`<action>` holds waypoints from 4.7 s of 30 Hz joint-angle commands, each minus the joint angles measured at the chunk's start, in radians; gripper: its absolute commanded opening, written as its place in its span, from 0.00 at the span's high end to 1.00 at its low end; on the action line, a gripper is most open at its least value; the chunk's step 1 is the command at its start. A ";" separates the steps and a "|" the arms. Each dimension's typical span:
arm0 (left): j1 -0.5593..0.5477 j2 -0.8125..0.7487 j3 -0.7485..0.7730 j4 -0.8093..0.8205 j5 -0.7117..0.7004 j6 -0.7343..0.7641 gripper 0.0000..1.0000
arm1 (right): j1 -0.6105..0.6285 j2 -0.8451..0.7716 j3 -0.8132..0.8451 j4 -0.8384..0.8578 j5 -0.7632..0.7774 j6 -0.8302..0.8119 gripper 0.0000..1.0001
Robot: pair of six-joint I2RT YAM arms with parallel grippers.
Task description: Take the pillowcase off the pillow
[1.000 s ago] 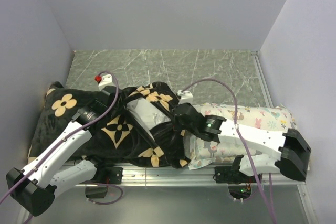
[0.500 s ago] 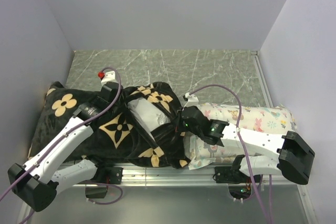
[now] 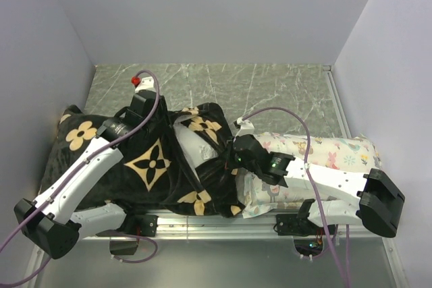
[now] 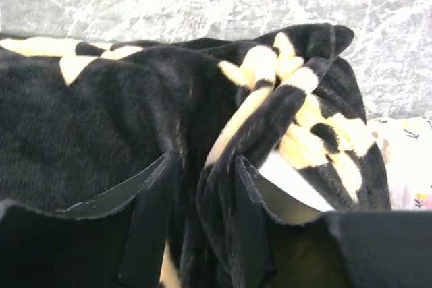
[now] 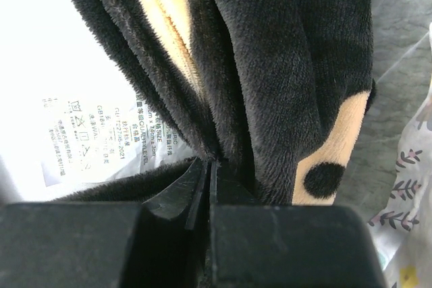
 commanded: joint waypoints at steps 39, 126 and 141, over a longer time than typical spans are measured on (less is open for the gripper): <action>-0.393 0.061 -0.094 0.036 -0.252 -0.365 0.13 | 0.002 0.008 0.039 -0.065 0.064 -0.021 1.00; -0.296 0.165 -0.046 0.213 -0.097 -0.190 1.00 | -0.131 -0.177 0.161 -0.215 -0.201 -0.219 0.68; -0.338 0.158 -0.094 0.278 -0.131 -0.239 1.00 | 0.036 0.007 0.335 -0.309 -0.046 -0.097 0.27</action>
